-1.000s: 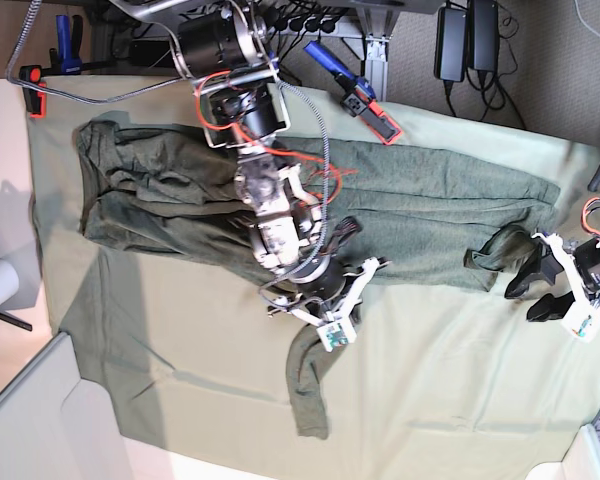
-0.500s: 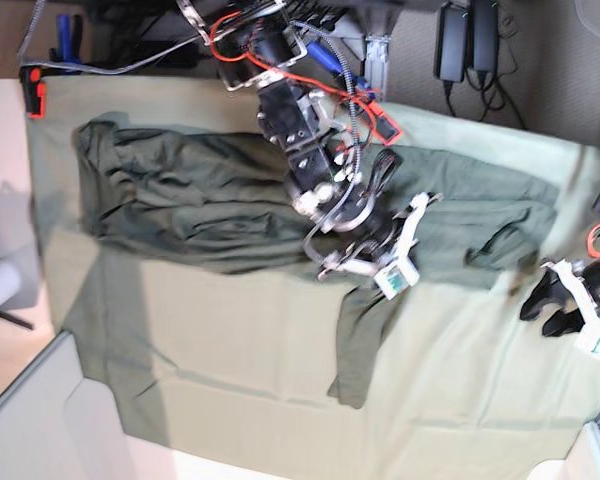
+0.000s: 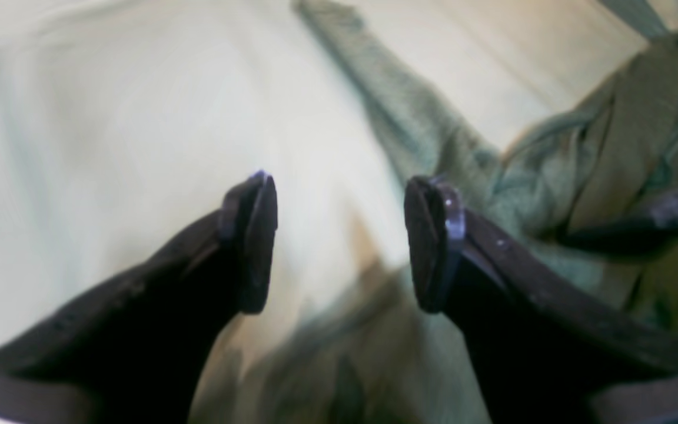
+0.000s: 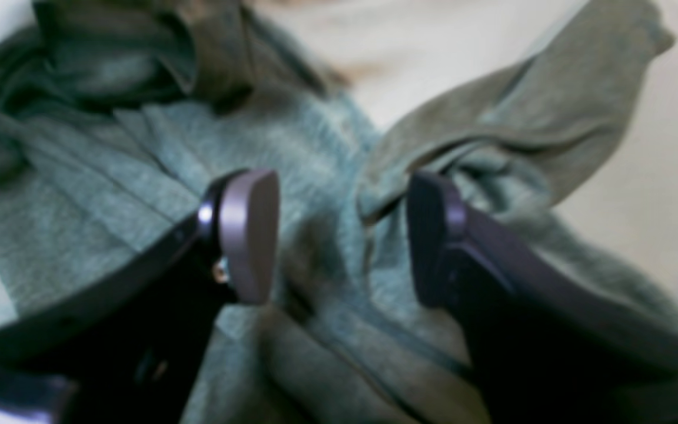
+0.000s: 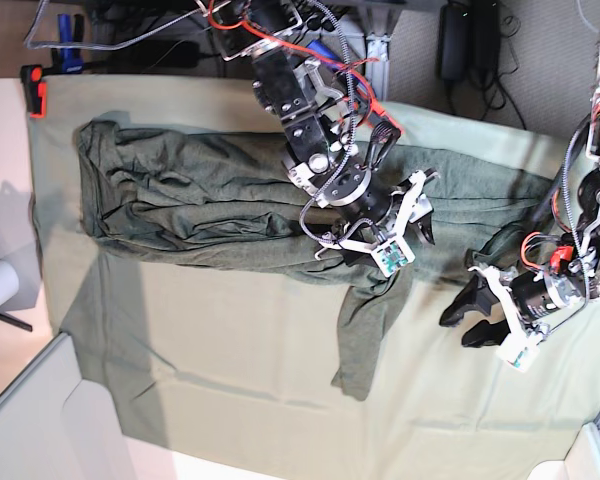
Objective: Fold the T-shirt properly
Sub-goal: 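Grasp the hanging sleeve with the right gripper and lay it onto the shirt, then move the left gripper to the hem end and grasp the shirt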
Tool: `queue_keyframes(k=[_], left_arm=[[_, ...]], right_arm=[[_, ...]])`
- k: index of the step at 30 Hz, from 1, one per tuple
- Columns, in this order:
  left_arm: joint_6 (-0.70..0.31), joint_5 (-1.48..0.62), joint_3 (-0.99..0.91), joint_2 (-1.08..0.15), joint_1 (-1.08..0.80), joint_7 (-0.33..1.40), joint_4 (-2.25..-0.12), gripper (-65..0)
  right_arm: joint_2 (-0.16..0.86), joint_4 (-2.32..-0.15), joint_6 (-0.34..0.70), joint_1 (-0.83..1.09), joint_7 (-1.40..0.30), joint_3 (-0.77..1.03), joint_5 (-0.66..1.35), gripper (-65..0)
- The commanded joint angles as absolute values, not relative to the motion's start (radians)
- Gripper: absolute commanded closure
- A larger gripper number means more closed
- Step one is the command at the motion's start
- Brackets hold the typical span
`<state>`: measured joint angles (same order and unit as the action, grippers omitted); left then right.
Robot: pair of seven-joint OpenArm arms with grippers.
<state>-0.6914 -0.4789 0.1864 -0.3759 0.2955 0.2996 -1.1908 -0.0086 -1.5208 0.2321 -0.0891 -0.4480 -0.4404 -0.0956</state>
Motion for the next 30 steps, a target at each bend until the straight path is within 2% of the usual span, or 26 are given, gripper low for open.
queue_keyframes(k=[1, 8, 15, 17, 19, 24, 30], left_arm=[[-0.698, -0.468, 0.197, -0.375, 0.343, 0.257, -1.181, -37.7], [-0.698, -0.338, 0.256, -0.254, 0.509, 0.155, -0.921, -37.7], [-0.698, -0.255, 0.256, -0.138, 0.598, 0.076, -0.678, -37.7], [-0.659, -0.231, 0.256, -0.117, 0.599, 0.037, -0.635, -37.7], [-0.625, -0.219, 0.256, -0.110, 0.599, 0.007, -0.603, -37.6], [-0.624, -0.219, 0.256, -0.101, 0.601, 0.001, -0.591, -37.6], [-0.625, -0.219, 0.256, -0.055, 0.601, 0.004, -0.591, -37.6]], right_arm=[[-0.017, -1.563, 0.231, -0.095, -0.445, -0.430, -0.098, -34.9], [-0.006, -1.733, 0.231, -0.022, -0.521, -0.262, -0.100, -34.7], [0.065, -1.835, 0.231, 0.070, -0.535, -0.024, -0.034, -34.7], [0.089, -1.841, 0.231, 0.092, -0.544, 0.039, -0.004, -34.7], [0.111, -1.843, 0.231, 0.116, -0.551, 0.097, 0.030, -34.7], [0.136, -1.878, 0.232, 0.179, -0.550, 0.206, 0.099, -34.7], [0.136, -1.895, 0.232, 0.209, -0.550, 0.252, 0.120, -34.7]])
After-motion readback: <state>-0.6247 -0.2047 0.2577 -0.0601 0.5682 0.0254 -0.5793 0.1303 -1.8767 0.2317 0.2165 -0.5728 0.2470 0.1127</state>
